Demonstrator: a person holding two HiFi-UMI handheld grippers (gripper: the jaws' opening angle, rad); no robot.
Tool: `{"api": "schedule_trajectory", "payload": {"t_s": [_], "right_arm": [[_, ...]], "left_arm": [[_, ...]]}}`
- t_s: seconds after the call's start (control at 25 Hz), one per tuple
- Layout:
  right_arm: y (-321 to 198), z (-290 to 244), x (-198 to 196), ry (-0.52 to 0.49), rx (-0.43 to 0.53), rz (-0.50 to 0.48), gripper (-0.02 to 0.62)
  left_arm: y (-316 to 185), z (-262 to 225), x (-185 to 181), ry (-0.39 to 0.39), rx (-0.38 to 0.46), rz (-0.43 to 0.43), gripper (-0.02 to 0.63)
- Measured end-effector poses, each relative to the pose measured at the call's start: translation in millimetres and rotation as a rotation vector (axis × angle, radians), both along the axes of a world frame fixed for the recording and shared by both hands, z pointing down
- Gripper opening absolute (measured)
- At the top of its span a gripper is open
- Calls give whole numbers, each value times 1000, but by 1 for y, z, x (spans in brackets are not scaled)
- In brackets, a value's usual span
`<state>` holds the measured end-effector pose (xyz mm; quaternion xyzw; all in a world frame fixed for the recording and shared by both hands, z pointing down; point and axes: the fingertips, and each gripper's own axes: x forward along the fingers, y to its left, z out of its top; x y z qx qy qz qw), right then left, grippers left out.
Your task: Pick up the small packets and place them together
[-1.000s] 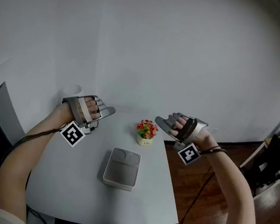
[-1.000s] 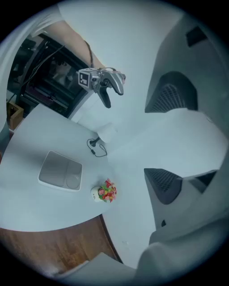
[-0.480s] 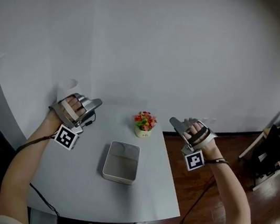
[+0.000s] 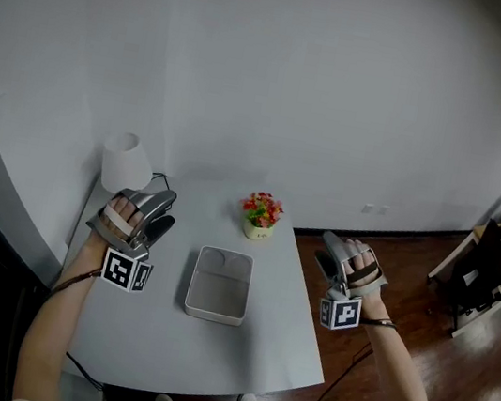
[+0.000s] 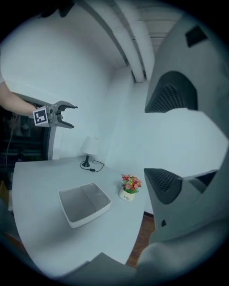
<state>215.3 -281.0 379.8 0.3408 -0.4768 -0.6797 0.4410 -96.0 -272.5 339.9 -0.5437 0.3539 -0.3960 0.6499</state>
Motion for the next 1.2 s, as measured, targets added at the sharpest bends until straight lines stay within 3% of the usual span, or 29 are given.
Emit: {"api": "schedule_trajectory", "payload": {"t_s": [0.4, 0.76, 1.2], "right_arm": [[27, 58, -13, -311, -184, 46, 390], [40, 124, -26, -488, -357, 107, 397], [63, 199, -25, -874, -607, 265, 399]], "left_arm": [[15, 40, -12, 317, -152, -36, 390], [25, 76, -31, 481, -252, -79, 390], [38, 119, -51, 741, -385, -112, 390]]}}
